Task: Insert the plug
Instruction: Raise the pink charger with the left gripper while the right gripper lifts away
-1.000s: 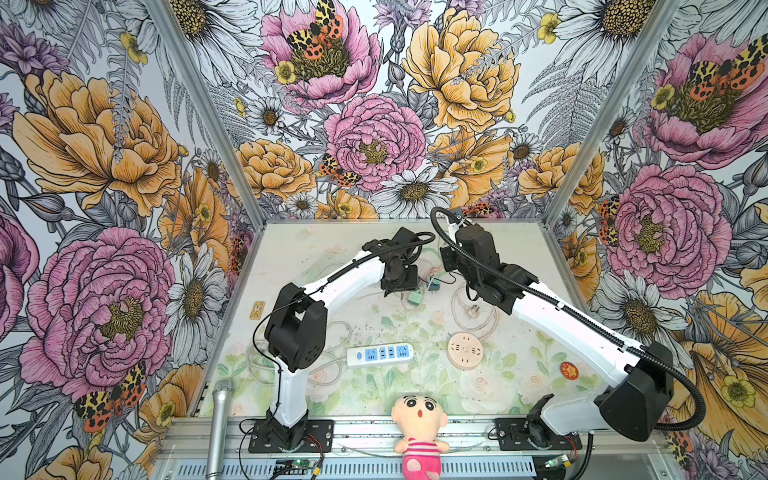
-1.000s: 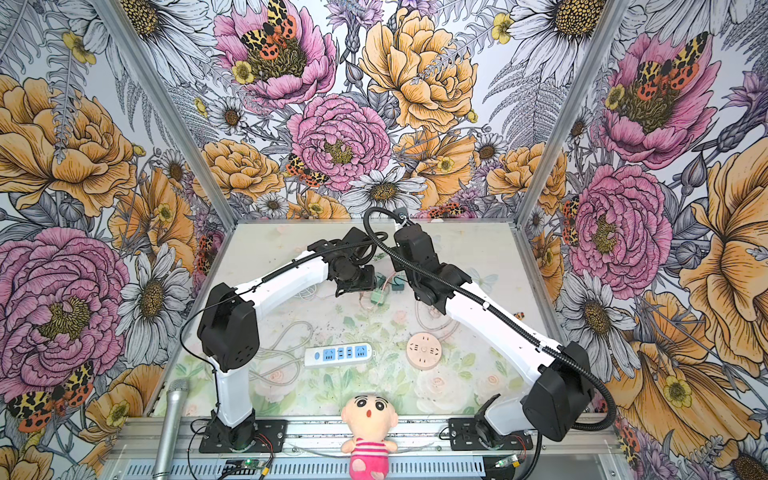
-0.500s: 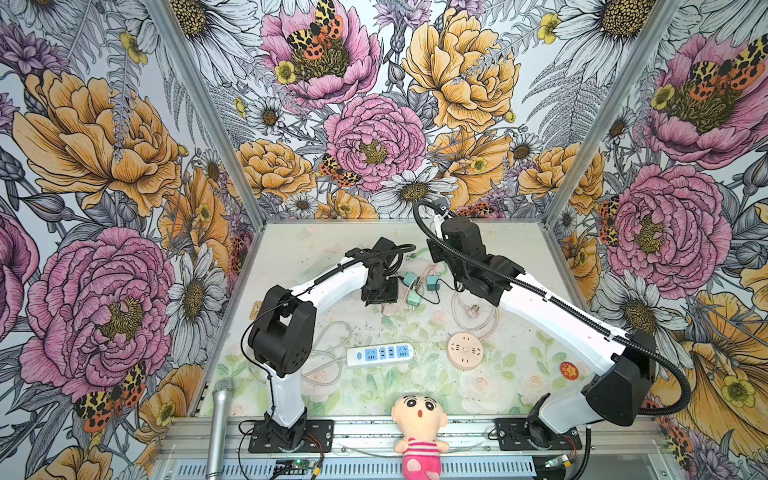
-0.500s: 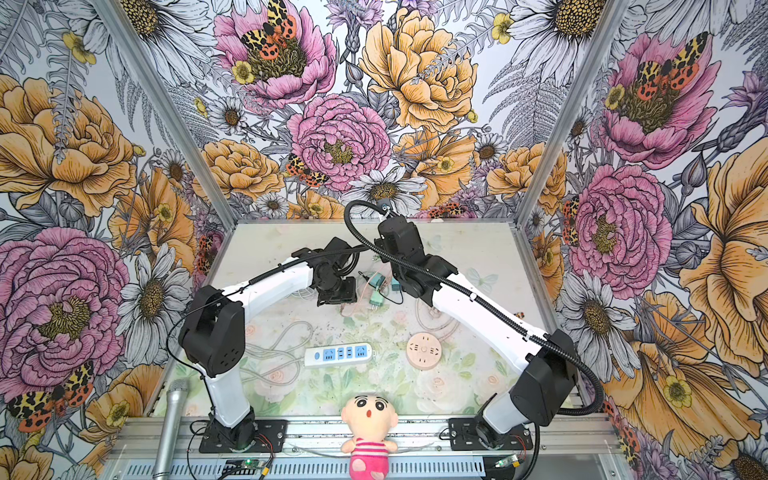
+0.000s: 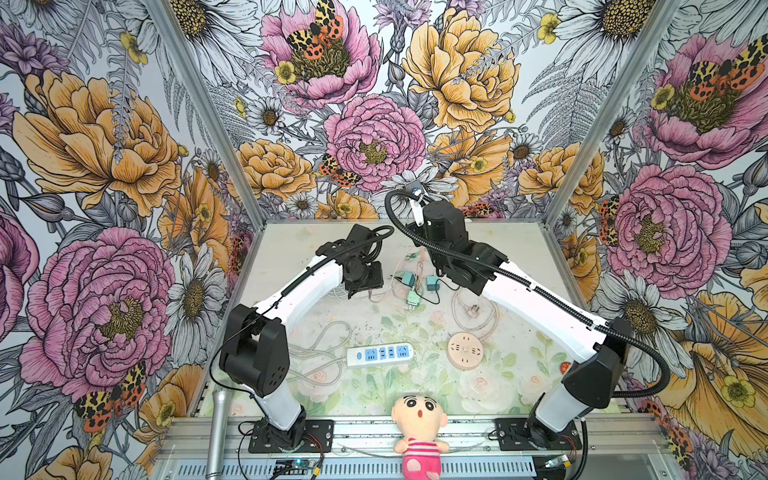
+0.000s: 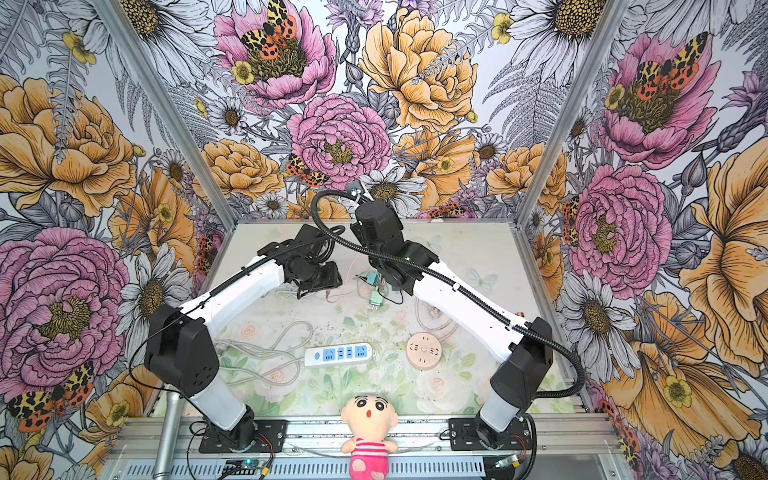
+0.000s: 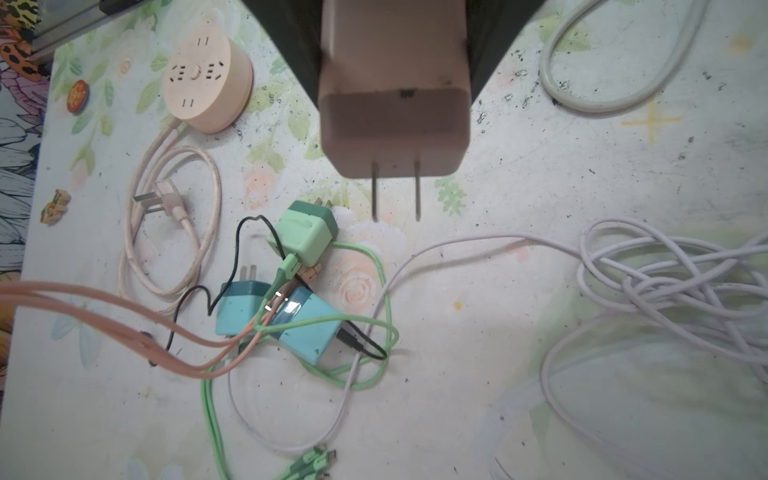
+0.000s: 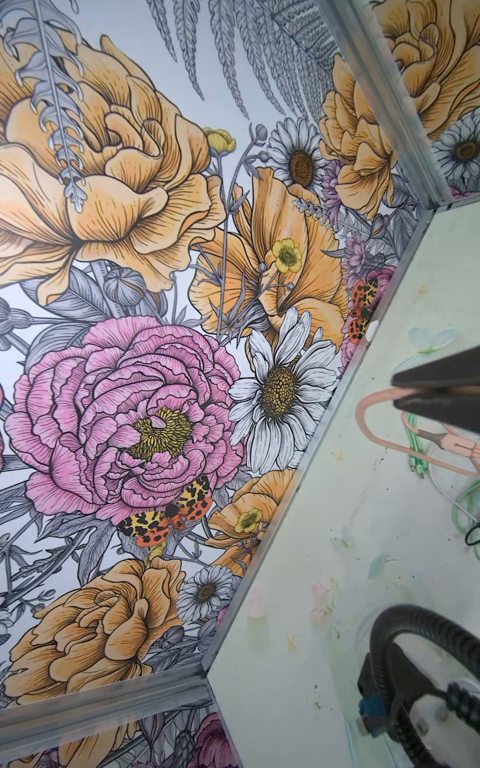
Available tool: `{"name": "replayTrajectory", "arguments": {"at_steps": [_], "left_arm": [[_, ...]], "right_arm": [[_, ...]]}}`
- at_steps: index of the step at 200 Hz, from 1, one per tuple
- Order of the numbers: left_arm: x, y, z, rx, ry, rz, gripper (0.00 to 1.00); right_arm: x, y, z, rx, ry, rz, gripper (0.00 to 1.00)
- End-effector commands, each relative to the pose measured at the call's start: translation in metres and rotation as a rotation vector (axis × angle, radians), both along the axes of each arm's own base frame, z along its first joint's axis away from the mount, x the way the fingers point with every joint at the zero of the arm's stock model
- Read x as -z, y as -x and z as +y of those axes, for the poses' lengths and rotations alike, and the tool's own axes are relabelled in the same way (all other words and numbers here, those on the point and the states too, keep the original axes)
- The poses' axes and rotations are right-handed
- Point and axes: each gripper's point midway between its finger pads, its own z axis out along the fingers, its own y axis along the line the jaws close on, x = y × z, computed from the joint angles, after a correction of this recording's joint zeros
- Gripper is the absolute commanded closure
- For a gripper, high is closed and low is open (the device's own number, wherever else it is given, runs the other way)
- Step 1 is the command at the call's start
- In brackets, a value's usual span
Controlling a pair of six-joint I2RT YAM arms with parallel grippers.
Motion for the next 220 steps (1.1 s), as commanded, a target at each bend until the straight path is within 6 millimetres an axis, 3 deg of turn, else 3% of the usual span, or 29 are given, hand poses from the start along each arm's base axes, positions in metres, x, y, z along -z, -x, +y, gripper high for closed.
{"name": "replayTrajectory", "arguments": {"at_steps": [1,39,65,86,163,220], "left_arm": [[-0.011,-0.006,0.005,-0.027,0.039,-0.040,0.57],[-0.023,-0.011,0.009,-0.053,0.091,-0.082,0.58],[-0.023,-0.013,0.017,-0.079,0.098,-0.091,0.58],[-0.025,-0.015,0.033,-0.130,0.106,-0.106,0.58],[-0.028,-0.015,0.101,-0.287,0.134,-0.146,0.58],[-0.012,-0.020,0.122,-0.332,0.165,-0.134,0.58]], "right_arm": [[-0.045,0.001,0.005,0.018,-0.023,-0.108,1.00],[-0.086,0.003,0.019,0.003,-0.050,-0.195,1.00],[-0.099,0.004,0.034,-0.029,-0.067,-0.225,1.00],[-0.091,0.000,0.054,-0.084,-0.086,-0.221,1.00],[-0.031,-0.021,0.129,-0.219,-0.144,-0.140,1.00],[-0.036,-0.021,0.150,-0.235,-0.143,-0.169,1.00]]}}
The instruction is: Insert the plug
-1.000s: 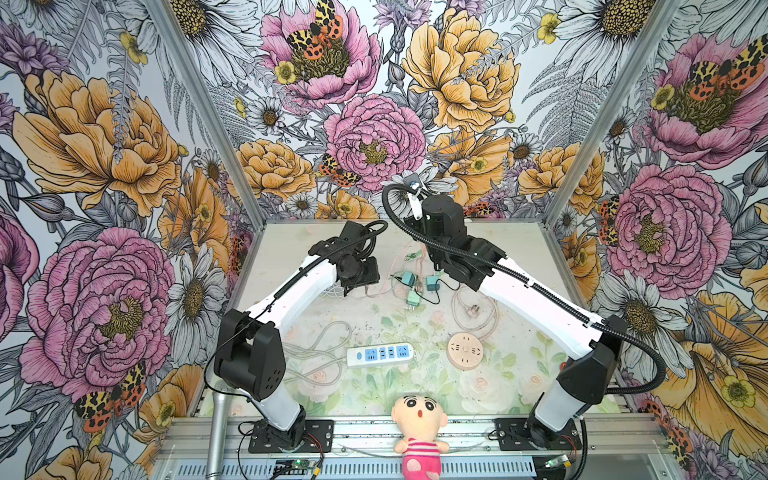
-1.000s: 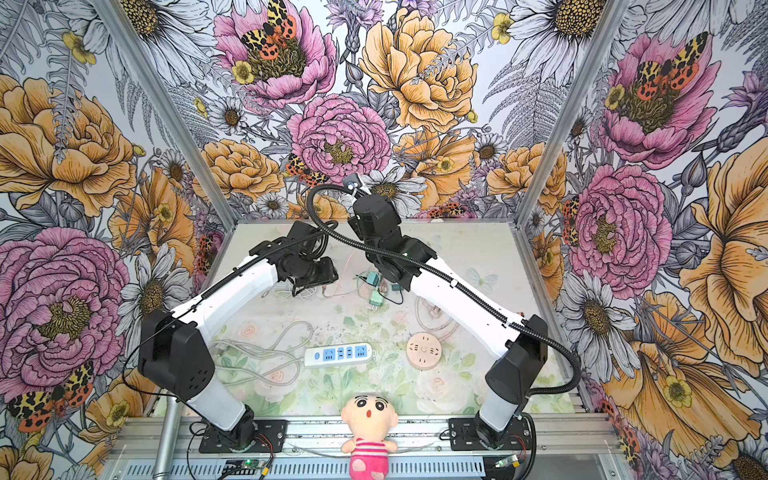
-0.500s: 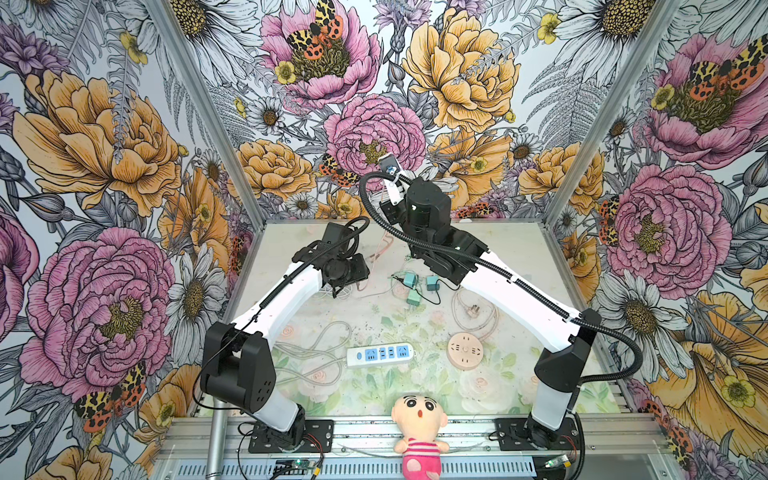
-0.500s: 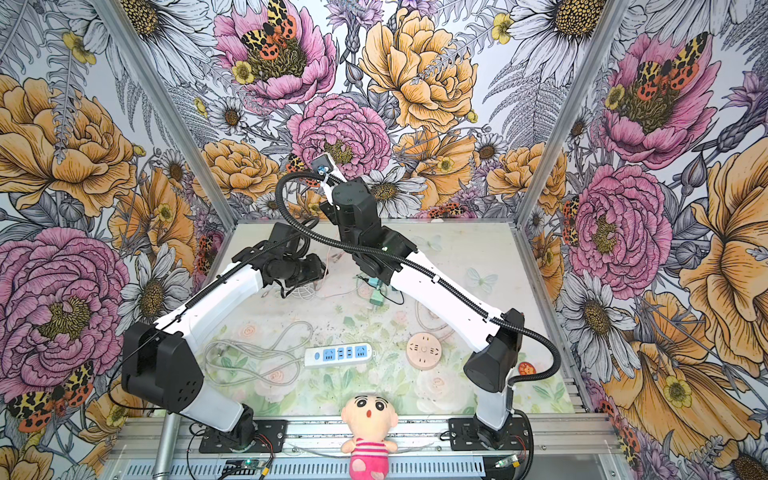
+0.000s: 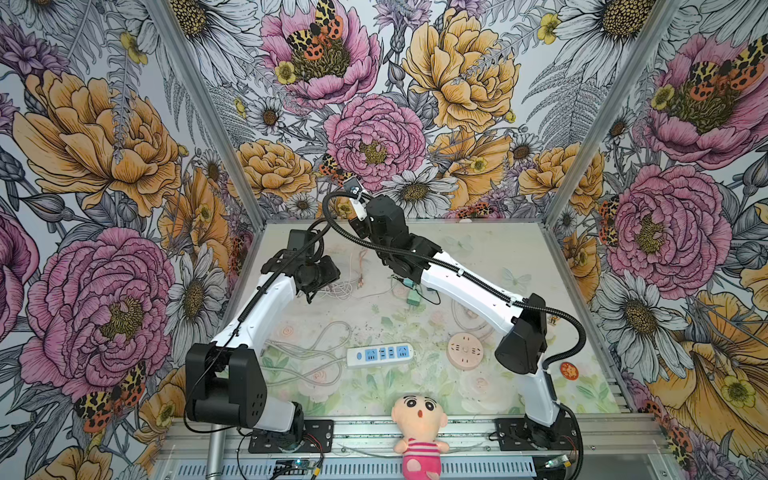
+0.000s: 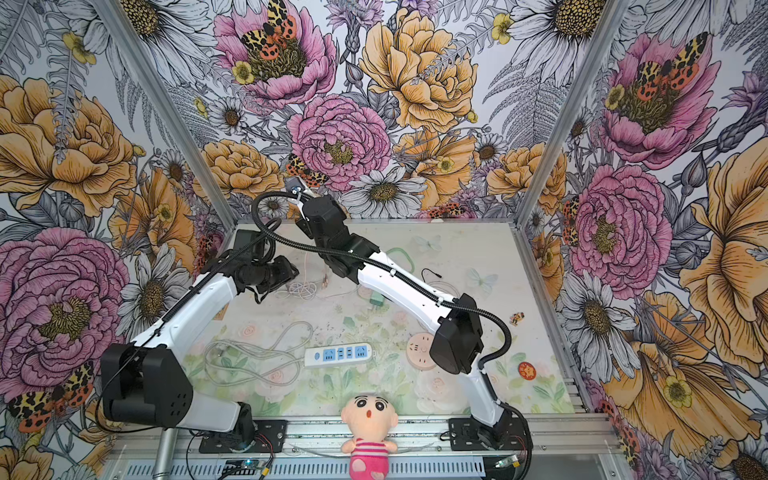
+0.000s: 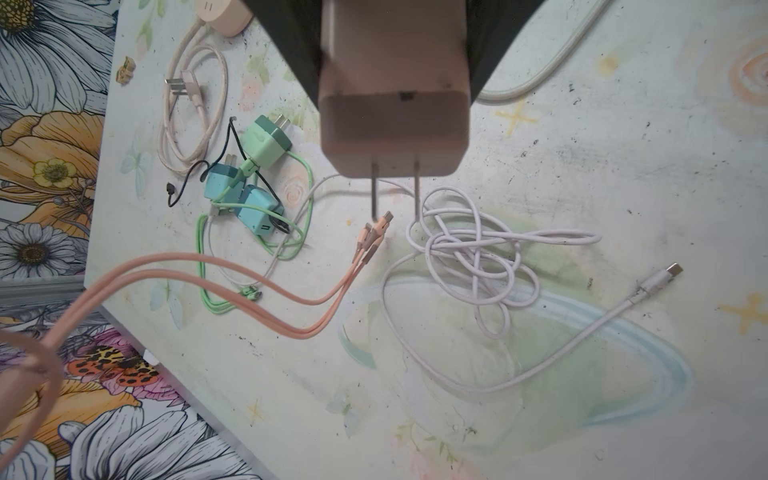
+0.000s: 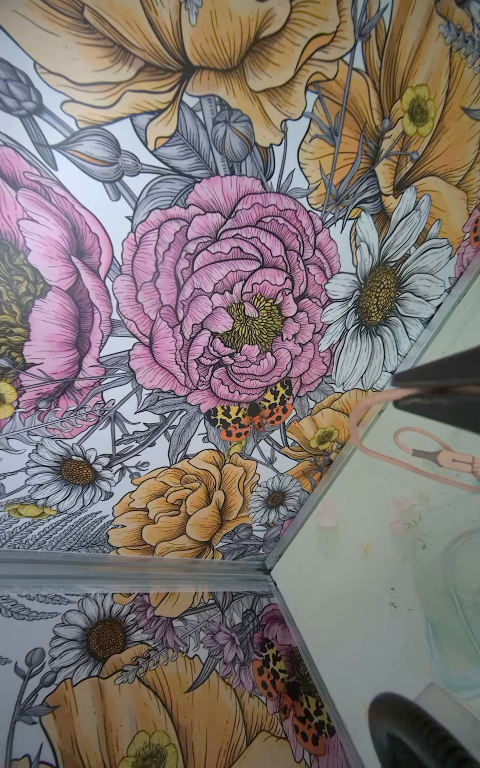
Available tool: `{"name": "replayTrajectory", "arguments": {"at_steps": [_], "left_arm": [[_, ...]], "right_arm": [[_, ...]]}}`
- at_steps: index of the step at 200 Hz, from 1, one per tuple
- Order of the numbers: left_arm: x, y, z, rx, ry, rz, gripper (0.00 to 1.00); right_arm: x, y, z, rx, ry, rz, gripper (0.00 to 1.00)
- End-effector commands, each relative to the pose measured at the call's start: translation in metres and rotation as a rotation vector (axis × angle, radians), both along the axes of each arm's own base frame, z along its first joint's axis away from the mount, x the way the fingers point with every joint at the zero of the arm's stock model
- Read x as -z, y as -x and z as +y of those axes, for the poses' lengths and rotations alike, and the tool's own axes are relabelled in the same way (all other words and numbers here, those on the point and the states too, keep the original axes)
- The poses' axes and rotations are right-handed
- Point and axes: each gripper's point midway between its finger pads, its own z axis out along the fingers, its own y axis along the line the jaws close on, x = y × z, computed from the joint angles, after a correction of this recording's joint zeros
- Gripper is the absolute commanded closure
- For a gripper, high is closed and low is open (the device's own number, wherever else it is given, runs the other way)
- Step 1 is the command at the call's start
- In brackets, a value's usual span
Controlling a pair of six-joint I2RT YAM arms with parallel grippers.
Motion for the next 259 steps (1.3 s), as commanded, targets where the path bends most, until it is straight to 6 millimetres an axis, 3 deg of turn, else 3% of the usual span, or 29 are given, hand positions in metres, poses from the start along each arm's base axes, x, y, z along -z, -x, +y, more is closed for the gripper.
{"name": "replayTrajectory", "arguments": {"at_steps": [1,25,78,140,183,203,207,231,259], "left_arm": [[-0.006,-0.008,0.000,0.006,0.037,-0.047,0.58],[-0.001,-0.011,0.000,0.004,0.054,-0.045,0.58],[0.008,-0.022,-0.001,-0.002,0.107,-0.045,0.58],[0.024,-0.045,-0.007,0.006,0.193,-0.036,0.59],[0.042,-0.069,-0.045,0.099,0.275,-0.013,0.59],[0.039,-0.084,-0.074,0.150,0.342,-0.041,0.59],[0.052,-0.088,-0.080,0.152,0.357,-0.019,0.59],[0.053,-0.105,-0.110,0.176,0.466,-0.059,0.60],[0.053,-0.127,-0.126,0.144,0.550,-0.124,0.61]], "right_arm": [[-0.043,0.012,0.003,-0.020,-0.095,-0.072,1.00],[-0.041,0.007,0.003,0.007,-0.063,-0.089,1.00],[0.007,-0.016,0.019,0.045,0.029,-0.088,1.00],[0.037,-0.049,0.017,0.054,-0.032,-0.049,1.00],[0.032,-0.045,0.024,0.003,-0.098,-0.023,1.00],[0.025,-0.033,0.031,-0.048,-0.123,-0.014,1.00],[0.023,-0.030,0.033,-0.061,-0.128,-0.011,1.00],[0.023,-0.011,0.043,-0.136,-0.150,0.022,1.00],[0.029,0.005,0.044,-0.162,-0.163,0.052,1.00]]}}
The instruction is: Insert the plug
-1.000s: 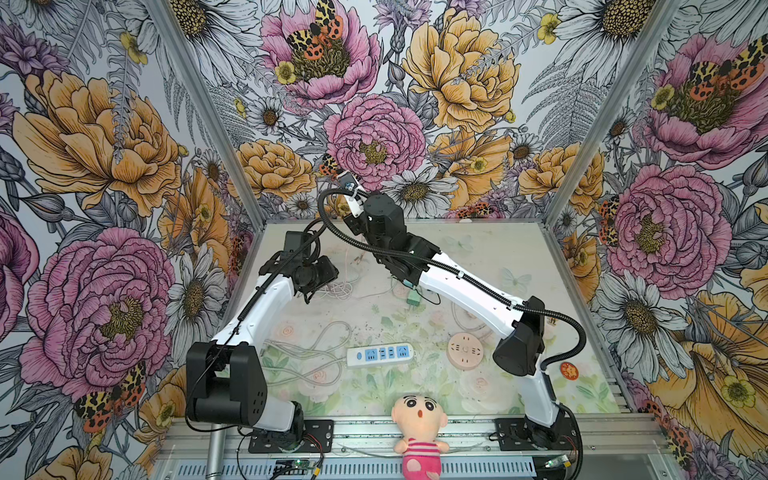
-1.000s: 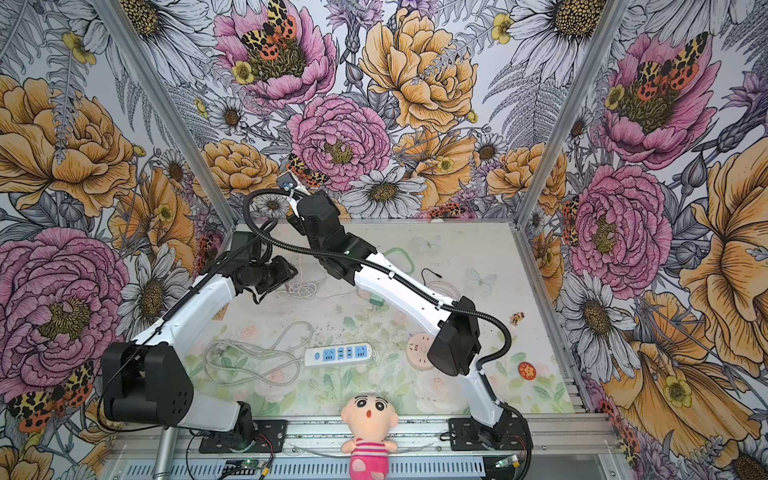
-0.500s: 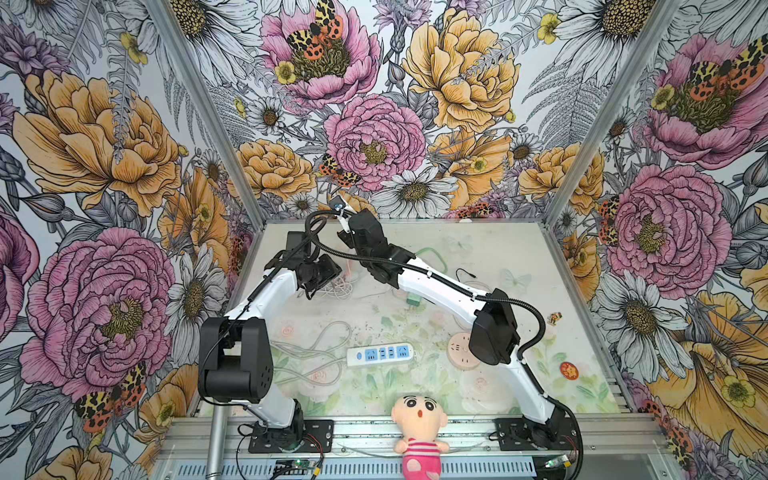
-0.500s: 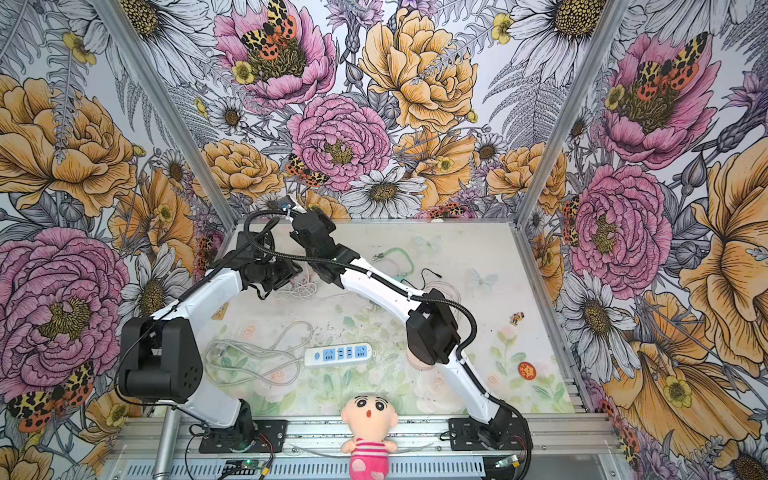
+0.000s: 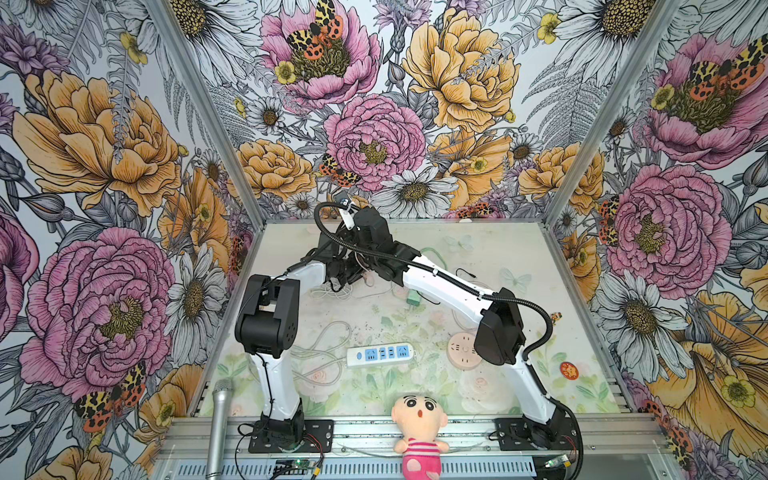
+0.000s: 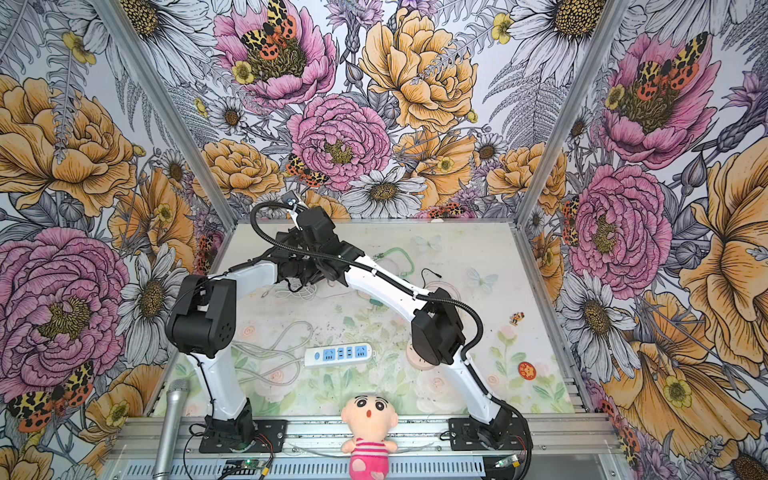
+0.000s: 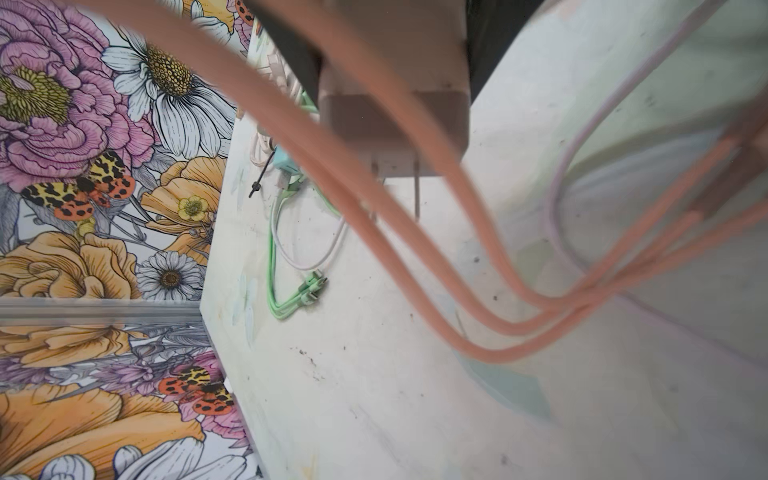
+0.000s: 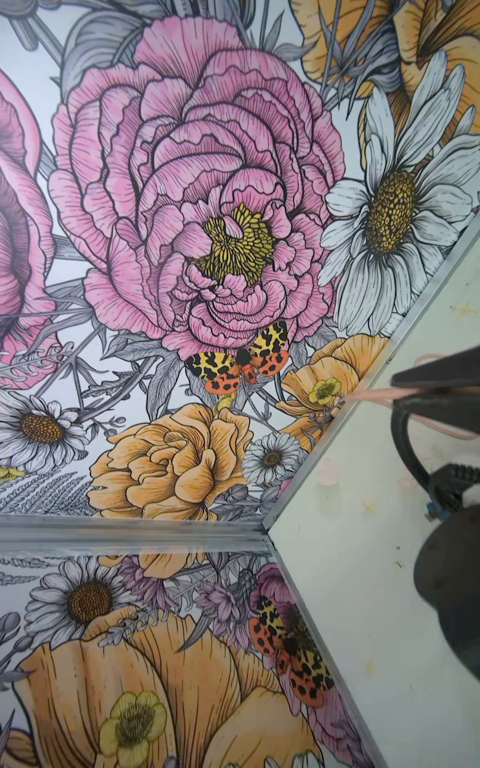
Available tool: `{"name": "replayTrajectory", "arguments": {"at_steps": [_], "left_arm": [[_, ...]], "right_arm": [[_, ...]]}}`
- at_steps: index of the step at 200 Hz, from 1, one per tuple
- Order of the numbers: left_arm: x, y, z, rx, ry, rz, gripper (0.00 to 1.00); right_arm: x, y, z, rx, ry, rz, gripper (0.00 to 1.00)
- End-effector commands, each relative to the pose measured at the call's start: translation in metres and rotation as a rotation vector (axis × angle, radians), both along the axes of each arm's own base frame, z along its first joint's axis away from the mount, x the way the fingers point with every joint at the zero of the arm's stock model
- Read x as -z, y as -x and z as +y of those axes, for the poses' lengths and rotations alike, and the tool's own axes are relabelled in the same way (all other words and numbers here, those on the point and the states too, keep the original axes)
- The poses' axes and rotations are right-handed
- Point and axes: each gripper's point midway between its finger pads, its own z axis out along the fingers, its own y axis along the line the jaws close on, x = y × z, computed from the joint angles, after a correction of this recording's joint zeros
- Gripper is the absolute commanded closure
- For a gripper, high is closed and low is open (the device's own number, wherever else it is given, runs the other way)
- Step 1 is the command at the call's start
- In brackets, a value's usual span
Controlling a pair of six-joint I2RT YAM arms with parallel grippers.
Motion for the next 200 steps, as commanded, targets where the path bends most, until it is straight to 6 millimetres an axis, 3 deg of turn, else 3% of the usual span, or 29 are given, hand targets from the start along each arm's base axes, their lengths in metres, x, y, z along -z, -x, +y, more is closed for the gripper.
{"name": "replayTrajectory", "arguments": {"at_steps": [1,43,71,106,145,200], "left_arm": [[-0.037,-0.034,-0.018,-0.033,0.148,-0.150,0.61],[-0.041,-0.067,-0.002,-0.213,0.262,-0.278,0.61],[-0.067,-0.083,0.003,-0.274,0.410,-0.402,0.60],[-0.089,-0.094,0.007,-0.310,0.592,-0.482,0.59],[-0.096,-0.092,0.011,-0.300,0.540,-0.491,0.59],[-0.119,-0.078,0.039,-0.278,0.348,-0.493,0.59]], "right_arm": [[-0.036,0.025,0.000,-0.061,-0.104,-0.011,1.00],[-0.025,0.044,-0.018,-0.061,-0.110,0.040,1.00],[-0.015,0.054,-0.027,-0.076,-0.130,0.084,1.00],[0.017,0.068,-0.021,-0.137,-0.118,0.186,1.00],[0.049,0.079,-0.027,-0.139,-0.097,0.260,1.00],[0.076,0.077,-0.033,-0.099,-0.072,0.302,0.91]]}}
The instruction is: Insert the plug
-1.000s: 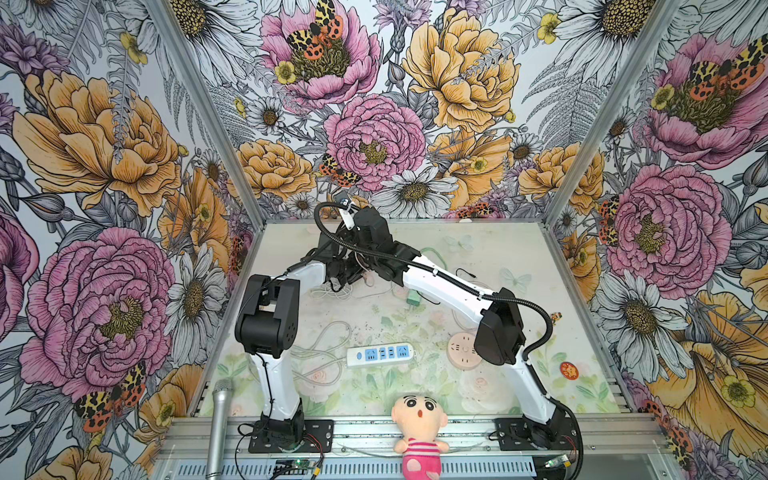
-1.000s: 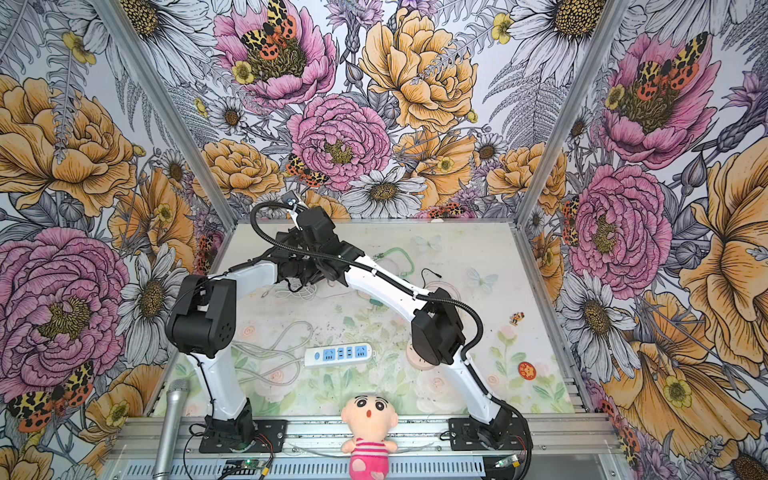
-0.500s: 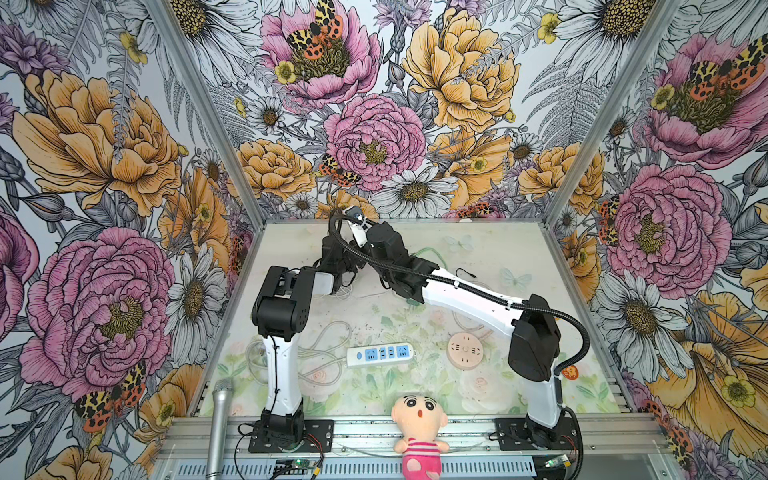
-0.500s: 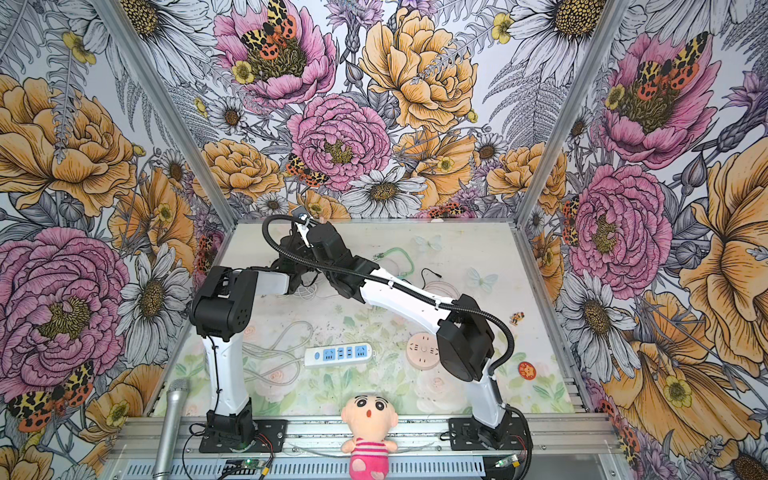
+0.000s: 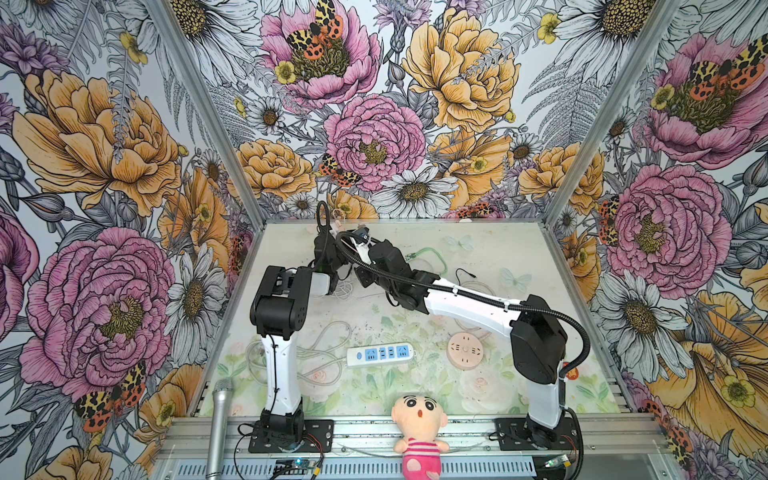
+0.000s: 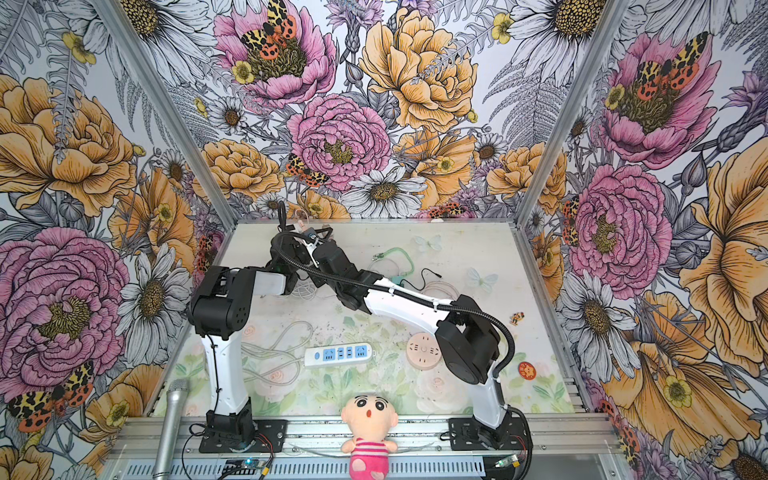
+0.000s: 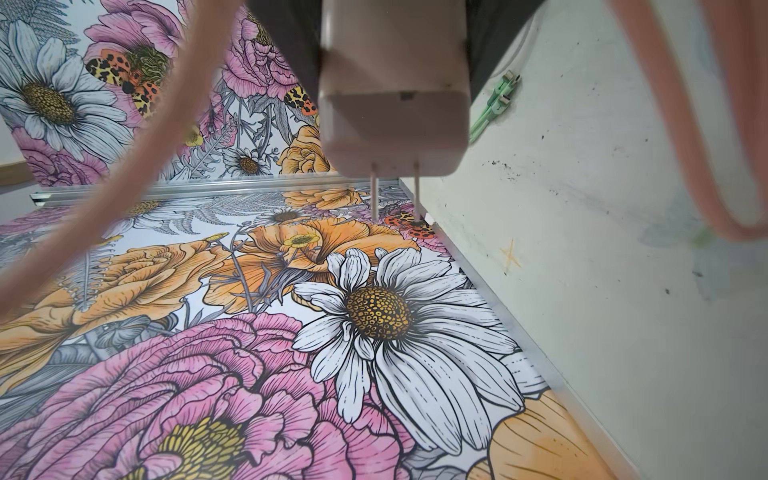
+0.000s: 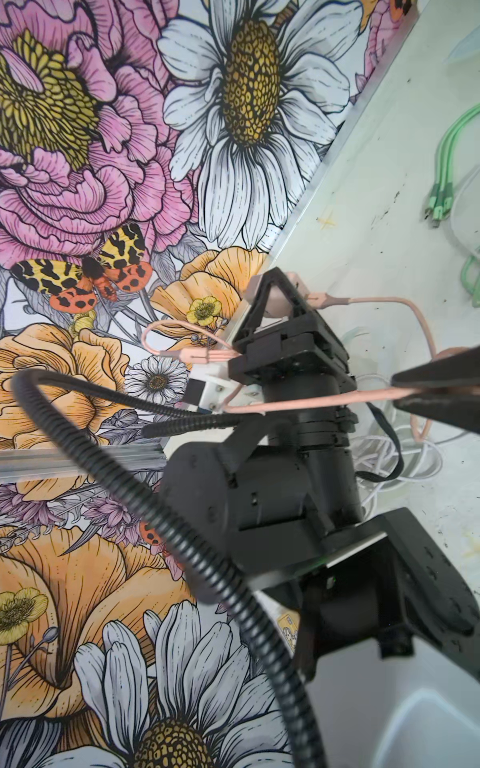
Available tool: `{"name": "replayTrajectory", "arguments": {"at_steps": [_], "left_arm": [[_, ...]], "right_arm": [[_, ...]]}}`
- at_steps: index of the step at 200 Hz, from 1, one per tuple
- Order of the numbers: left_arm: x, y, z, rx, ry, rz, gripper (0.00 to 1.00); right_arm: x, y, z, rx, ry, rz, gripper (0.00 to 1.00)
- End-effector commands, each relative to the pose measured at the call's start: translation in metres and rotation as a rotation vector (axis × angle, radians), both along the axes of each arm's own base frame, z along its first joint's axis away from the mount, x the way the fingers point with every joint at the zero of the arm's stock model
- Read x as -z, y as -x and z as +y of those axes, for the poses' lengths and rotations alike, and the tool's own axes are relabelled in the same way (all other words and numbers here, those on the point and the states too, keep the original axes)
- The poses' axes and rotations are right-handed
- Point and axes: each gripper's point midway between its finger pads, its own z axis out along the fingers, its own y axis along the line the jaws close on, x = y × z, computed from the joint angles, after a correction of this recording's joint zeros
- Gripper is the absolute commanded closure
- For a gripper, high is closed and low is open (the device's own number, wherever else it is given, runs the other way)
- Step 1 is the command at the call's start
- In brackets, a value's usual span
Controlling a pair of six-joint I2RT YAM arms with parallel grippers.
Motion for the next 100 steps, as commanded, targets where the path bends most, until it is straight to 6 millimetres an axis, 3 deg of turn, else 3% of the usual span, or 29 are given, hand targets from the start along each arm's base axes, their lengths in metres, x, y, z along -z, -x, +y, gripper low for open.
{"name": "replayTrajectory", "arguments": {"at_steps": [1,39,75,100], "left_arm": [[-0.033,0.008,0.016,-0.002,-0.125,-0.061,0.59],[-0.047,0.012,0.030,0.014,-0.162,-0.059,0.59],[-0.043,0.022,0.032,0.031,-0.213,-0.034,0.59],[-0.038,0.027,0.035,0.042,-0.266,-0.011,0.60]], "right_arm": [[-0.017,0.005,-0.001,0.011,-0.050,-0.005,0.90],[-0.002,0.009,-0.007,0.030,-0.056,0.031,0.78],[0.018,0.011,-0.013,0.050,-0.052,0.071,0.53],[0.032,0.014,-0.014,0.052,-0.070,0.105,0.53]]}}
